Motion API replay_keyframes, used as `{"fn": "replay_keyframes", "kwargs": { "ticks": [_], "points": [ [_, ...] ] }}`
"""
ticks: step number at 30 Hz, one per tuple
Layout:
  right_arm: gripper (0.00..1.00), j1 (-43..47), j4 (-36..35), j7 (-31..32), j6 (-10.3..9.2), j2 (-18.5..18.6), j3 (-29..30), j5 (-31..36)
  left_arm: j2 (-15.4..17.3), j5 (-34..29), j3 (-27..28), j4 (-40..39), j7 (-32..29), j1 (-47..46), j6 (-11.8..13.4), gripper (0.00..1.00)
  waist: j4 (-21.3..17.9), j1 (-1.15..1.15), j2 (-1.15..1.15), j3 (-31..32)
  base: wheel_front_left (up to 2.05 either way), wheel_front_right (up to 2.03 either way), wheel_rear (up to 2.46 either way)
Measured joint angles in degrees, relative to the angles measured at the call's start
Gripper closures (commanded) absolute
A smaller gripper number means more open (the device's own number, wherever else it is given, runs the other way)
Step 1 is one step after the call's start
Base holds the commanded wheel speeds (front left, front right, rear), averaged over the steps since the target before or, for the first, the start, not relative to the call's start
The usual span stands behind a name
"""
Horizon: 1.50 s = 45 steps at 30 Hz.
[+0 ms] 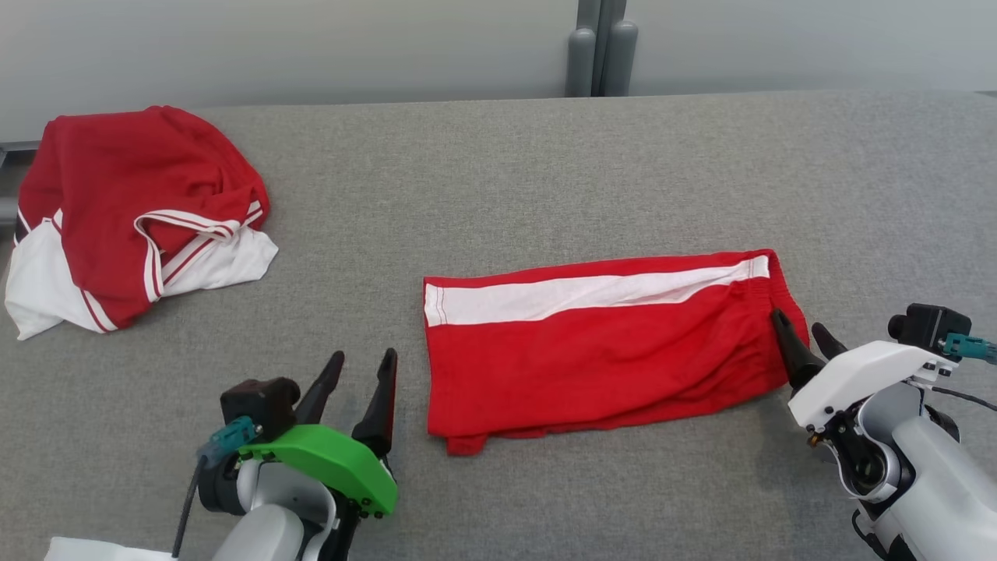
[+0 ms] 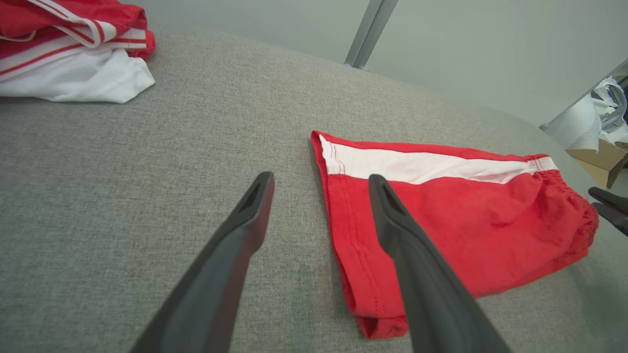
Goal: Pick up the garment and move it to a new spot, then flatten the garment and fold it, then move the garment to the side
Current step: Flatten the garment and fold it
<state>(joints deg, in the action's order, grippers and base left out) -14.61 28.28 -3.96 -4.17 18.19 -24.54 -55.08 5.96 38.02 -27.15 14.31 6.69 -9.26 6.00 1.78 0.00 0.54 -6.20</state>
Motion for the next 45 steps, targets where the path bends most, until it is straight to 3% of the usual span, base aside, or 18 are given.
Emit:
{"fn": "replay_keyframes", "kwargs": {
  "ticks": [13,14,15,16,17,18,19,20,28,38,45],
  "points": [
    [0.03,1.72,3.02,2.02,-0.55,-1.30,0.78,-2.43,0.49,-0.35,4.92,-5.05,1.93,2.74,0.77,0.00,3.02,0.00,0.00,-0.98,0.00,0.00,0.00],
    [0.34,1.72,3.05,2.02,-0.54,-1.48,0.79,-2.48,0.53,-0.41,5.05,-5.39,1.93,3.03,0.82,0.00,3.07,0.00,0.00,-1.01,0.00,0.00,0.00],
    [0.55,1.72,3.07,2.02,-0.53,-1.58,0.79,-2.48,0.54,-0.42,5.16,-5.69,1.92,3.19,0.82,0.00,3.10,0.00,0.00,-1.04,0.00,0.00,0.00],
    [0.55,1.72,3.12,2.02,-0.49,-1.59,0.78,-2.48,0.54,-0.49,5.30,-5.91,1.92,3.32,0.82,0.00,3.12,0.00,0.00,-1.06,0.00,0.00,0.00],
    [0.78,1.72,3.21,2.01,-0.48,-1.56,0.78,-2.47,0.54,-0.51,5.45,-6.09,1.92,3.45,0.82,0.00,3.12,0.00,0.00,-1.08,0.00,0.00,0.00],
    [0.88,1.72,3.27,1.99,-0.48,-1.54,0.82,-2.47,0.54,-0.57,5.63,-6.26,1.92,3.54,0.82,0.00,3.11,0.00,0.00,-1.09,0.00,0.00,0.00],
    [0.88,1.71,3.32,1.89,-0.47,-1.53,0.90,-2.47,0.55,-0.59,5.90,-6.58,1.92,3.64,0.83,0.00,3.09,0.00,0.00,-1.11,0.00,0.00,0.00],
    [1.00,1.69,3.34,1.58,-0.46,-1.52,1.04,-2.46,0.55,-0.71,6.22,-6.97,1.92,3.71,0.83,0.00,3.06,0.00,0.00,-1.12,0.00,0.00,0.00],
    [1.00,1.46,3.60,0.40,0.13,-0.93,2.85,-3.03,0.65,-1.41,7.58,-9.16,1.91,4.47,0.83,0.00,2.38,0.00,0.00,-1.22,0.00,0.00,0.00],
    [1.00,0.90,4.37,0.04,0.74,2.55,3.88,-3.13,0.52,-1.99,8.49,-10.87,1.33,5.66,1.09,0.00,1.31,0.00,0.00,-0.98,0.00,0.00,0.00],
    [1.00,0.38,2.90,1.52,3.64,2.07,1.87,-3.04,0.14,-2.48,8.49,-11.11,0.54,6.50,1.10,0.00,0.90,0.00,0.00,0.12,0.00,0.00,0.00]
  ]
}}
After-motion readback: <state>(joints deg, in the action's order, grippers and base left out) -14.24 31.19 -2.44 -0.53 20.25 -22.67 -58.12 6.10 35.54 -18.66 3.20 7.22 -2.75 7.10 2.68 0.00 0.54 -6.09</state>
